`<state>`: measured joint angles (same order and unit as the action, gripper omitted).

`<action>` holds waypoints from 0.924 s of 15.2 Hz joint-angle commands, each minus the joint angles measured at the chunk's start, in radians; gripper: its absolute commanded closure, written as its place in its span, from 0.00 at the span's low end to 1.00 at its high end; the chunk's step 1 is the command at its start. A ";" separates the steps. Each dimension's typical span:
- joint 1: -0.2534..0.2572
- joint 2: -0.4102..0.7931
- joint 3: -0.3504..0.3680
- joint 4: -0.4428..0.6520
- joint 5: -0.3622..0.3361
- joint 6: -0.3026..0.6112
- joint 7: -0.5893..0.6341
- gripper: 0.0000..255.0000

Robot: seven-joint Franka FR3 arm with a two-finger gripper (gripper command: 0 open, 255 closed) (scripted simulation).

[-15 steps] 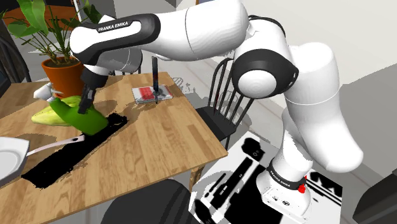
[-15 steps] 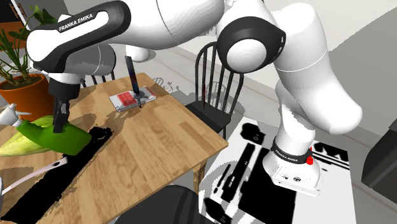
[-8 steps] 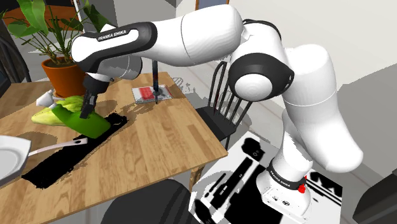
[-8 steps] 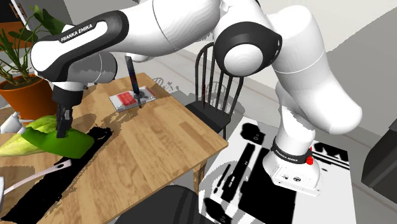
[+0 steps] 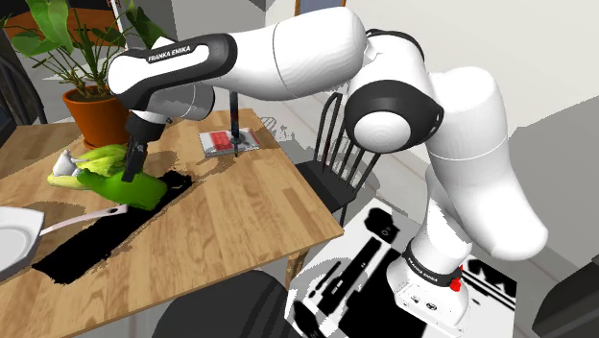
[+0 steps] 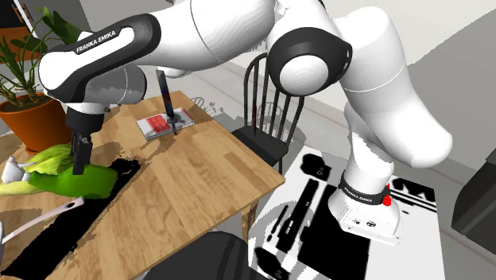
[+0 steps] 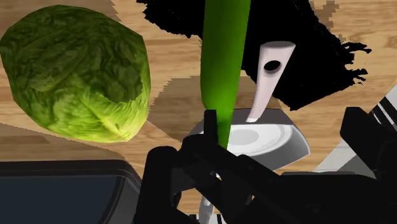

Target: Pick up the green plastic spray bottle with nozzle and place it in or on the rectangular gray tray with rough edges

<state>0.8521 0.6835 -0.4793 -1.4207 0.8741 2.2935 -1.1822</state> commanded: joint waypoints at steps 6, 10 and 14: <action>0.017 -0.104 -0.038 -0.062 -0.044 -0.044 0.009 0.00; 0.017 -0.104 -0.037 -0.062 -0.044 -0.044 0.009 0.00; 0.017 -0.104 -0.037 -0.062 -0.044 -0.044 0.009 0.00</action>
